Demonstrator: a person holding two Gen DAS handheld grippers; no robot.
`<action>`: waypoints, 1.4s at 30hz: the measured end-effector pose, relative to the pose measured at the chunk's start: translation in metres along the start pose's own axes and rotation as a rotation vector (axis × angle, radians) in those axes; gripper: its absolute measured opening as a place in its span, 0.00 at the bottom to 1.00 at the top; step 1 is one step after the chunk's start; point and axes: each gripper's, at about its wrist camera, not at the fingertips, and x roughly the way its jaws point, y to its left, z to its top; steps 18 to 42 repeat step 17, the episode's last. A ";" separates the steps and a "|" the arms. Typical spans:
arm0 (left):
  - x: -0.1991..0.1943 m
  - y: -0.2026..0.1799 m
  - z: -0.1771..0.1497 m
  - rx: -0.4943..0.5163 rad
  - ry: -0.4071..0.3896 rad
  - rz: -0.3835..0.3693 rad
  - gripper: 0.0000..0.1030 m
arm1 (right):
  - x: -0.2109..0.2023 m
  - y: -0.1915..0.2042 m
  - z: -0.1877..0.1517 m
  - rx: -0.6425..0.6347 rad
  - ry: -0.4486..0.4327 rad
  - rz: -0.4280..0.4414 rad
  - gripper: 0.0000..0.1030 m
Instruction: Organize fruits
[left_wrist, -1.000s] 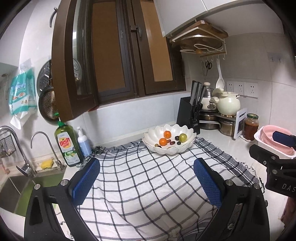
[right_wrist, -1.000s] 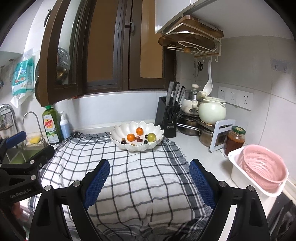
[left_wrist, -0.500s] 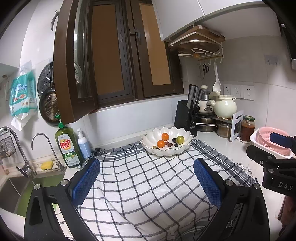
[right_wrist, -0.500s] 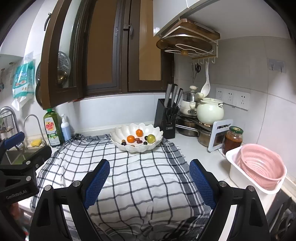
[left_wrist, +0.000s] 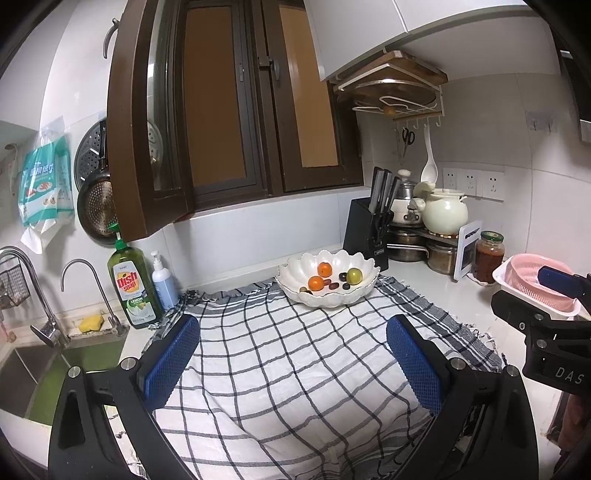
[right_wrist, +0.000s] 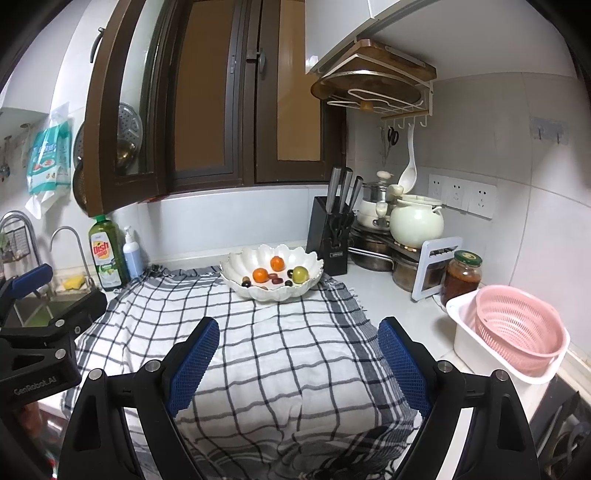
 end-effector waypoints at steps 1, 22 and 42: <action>0.000 -0.001 0.000 0.000 0.000 0.001 1.00 | -0.001 0.000 0.000 -0.001 -0.002 0.001 0.86; 0.003 -0.005 0.002 0.003 0.011 -0.003 1.00 | -0.001 -0.005 0.000 0.003 0.001 0.001 0.86; 0.003 -0.005 0.002 0.003 0.011 -0.003 1.00 | -0.001 -0.005 0.000 0.003 0.001 0.001 0.86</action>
